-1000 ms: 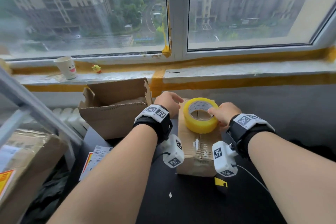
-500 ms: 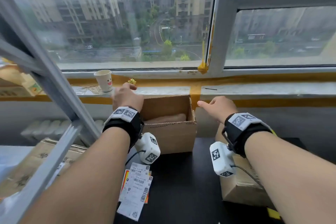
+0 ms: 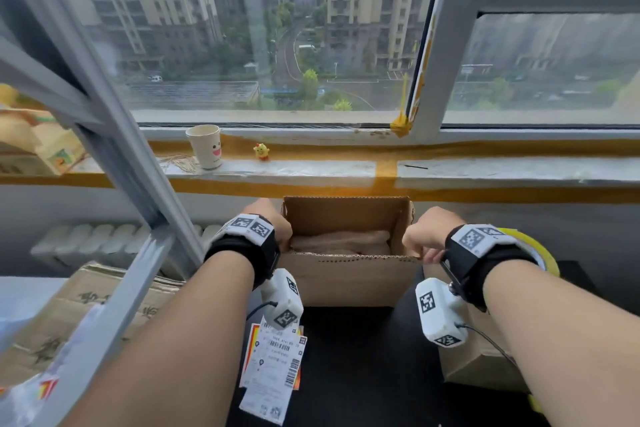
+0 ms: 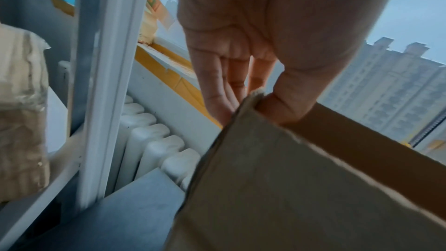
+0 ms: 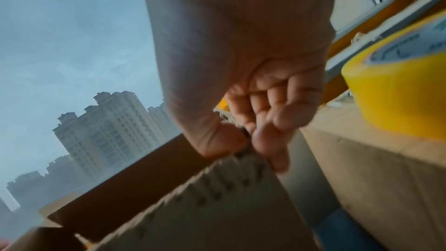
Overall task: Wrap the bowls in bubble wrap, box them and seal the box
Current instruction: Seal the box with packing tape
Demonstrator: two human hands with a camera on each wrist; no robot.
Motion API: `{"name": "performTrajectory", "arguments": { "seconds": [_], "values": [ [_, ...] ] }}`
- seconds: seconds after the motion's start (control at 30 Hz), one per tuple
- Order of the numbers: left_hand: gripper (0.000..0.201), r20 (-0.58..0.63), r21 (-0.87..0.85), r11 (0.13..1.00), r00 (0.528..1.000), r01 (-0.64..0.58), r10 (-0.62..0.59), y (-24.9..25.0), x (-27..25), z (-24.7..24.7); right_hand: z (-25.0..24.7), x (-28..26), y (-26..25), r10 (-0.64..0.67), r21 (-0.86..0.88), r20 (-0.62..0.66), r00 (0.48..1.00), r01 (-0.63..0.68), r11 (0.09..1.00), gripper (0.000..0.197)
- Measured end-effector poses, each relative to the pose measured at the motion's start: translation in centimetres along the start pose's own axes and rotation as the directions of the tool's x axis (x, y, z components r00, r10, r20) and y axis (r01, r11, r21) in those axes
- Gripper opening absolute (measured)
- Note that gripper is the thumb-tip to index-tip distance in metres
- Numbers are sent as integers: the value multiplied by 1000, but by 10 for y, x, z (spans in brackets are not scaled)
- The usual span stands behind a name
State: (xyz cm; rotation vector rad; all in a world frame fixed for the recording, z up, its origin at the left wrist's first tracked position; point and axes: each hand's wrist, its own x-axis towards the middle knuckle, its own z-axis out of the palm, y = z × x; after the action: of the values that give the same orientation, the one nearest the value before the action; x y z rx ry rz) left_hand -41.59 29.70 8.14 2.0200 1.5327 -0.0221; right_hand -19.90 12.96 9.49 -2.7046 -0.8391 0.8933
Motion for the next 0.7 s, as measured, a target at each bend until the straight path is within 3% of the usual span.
{"name": "performTrajectory", "arguments": {
  "seconds": [0.1, 0.17, 0.3, 0.4, 0.47, 0.53, 0.63, 0.7],
  "values": [
    [13, 44, -26, 1000, 999, 15, -13, 5, 1, 6, -6, -8, 7, 33, -7, 126, 992, -33, 999, 6],
    [12, 66, -39, 999, 997, 30, -28, 7, 3, 9, -7, -7, 9, 27, -19, 111, 993, -25, 1000, 14],
    [16, 48, -23, 999, 999, 23, -22, 6, -2, 10, -4, 4, 13, -96, -85, -98, 991, 88, 993, 15],
    [24, 27, -35, 999, 1000, 1, 0, 1, -5, 12, -1, 7, 15, -275, -49, -310, 910, 274, 961, 8],
    [26, -7, -60, 998, 1000, -4, 4, -2, -4, 15, 1, 6, 10, -390, -113, -262, 883, 373, 921, 12],
    [28, -43, -86, 996, 999, -24, 21, -2, -3, 17, 5, 6, 4, -429, -174, -168, 888, 402, 899, 18],
    [25, -41, -176, 982, 998, -61, 55, -3, -3, 17, 12, 14, 0, -421, -236, -81, 904, 393, 889, 61],
    [15, 21, -323, 945, 998, -50, 60, -5, -3, 13, 16, 16, 0, -394, -241, -51, 918, 372, 896, 84]
  ]
}}
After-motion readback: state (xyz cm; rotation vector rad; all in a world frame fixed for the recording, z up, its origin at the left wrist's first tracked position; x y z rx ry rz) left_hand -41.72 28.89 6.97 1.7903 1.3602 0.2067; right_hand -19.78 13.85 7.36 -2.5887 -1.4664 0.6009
